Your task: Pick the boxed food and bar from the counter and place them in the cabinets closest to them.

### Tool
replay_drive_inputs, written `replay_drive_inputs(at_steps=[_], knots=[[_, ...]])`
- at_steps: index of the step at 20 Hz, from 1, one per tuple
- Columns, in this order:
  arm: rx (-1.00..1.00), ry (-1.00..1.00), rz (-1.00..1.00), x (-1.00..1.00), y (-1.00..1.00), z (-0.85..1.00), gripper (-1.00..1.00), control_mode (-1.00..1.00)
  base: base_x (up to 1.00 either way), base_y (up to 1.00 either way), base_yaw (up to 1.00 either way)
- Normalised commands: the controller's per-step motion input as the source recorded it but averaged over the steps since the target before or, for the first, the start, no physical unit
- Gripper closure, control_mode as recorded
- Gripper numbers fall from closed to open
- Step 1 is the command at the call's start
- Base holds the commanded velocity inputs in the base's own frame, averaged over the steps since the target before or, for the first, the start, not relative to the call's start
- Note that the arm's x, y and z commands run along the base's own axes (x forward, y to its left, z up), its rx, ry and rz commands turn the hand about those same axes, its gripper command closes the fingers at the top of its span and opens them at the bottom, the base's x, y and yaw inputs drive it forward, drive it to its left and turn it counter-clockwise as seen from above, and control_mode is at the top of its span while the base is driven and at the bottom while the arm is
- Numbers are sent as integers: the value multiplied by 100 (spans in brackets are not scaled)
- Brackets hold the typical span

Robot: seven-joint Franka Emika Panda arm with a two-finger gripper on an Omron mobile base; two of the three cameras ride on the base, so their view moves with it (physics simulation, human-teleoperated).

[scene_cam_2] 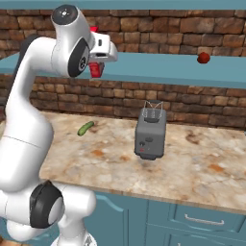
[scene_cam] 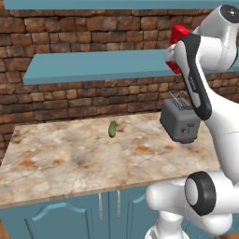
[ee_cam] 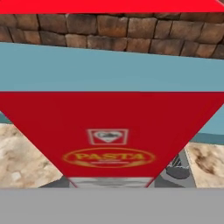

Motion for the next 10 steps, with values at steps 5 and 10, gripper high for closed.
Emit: replay_drive_inputs(at_steps=[5, 10], knots=[[0, 0, -1, 28, 0, -2, 100, -100, 0, 0, 0], [0, 0, -1, 28, 0, -2, 100, -100, 0, 0, 0]])
